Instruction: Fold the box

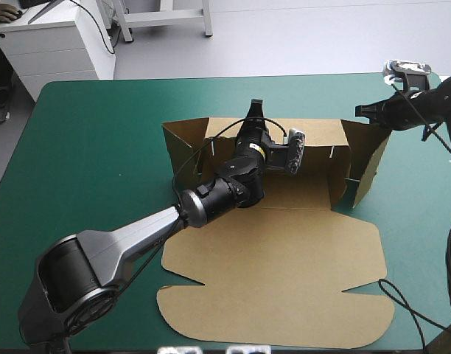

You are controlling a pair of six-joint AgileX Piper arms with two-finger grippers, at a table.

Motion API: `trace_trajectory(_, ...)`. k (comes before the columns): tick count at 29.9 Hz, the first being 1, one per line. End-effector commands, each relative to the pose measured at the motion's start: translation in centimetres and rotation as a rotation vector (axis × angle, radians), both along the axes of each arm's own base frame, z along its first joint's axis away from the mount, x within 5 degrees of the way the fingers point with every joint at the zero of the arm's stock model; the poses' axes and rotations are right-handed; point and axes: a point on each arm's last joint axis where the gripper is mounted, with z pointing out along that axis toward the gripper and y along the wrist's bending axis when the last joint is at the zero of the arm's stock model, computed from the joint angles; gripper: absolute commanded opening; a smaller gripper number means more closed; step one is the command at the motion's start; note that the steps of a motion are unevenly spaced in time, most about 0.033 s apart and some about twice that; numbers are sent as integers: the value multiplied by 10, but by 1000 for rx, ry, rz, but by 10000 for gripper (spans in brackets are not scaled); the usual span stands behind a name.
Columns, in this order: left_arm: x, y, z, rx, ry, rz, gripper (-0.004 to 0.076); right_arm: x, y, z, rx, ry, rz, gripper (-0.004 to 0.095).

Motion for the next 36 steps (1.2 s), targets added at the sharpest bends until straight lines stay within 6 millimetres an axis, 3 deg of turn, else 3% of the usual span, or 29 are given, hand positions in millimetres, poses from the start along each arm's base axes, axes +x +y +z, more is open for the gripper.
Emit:
trace_trajectory(1, -7, 3, 5, -50, 63, 50, -8, -9, -1, 26, -23, -70, -6, -14)
trace_trajectory(15, -7, 6, 5, -36, 68, 74, -8, -31, -24, 20, -1, 82, 50, -14)
trace_trajectory(25, -7, 7, 4, -31, 70, 81, -8, -67, -13, 17, 13, 19, 83, -14)
trace_trajectory(36, -7, 7, 4, -29, 71, 85, -8, -106, 1, -10, 48, -6, 87, -14)
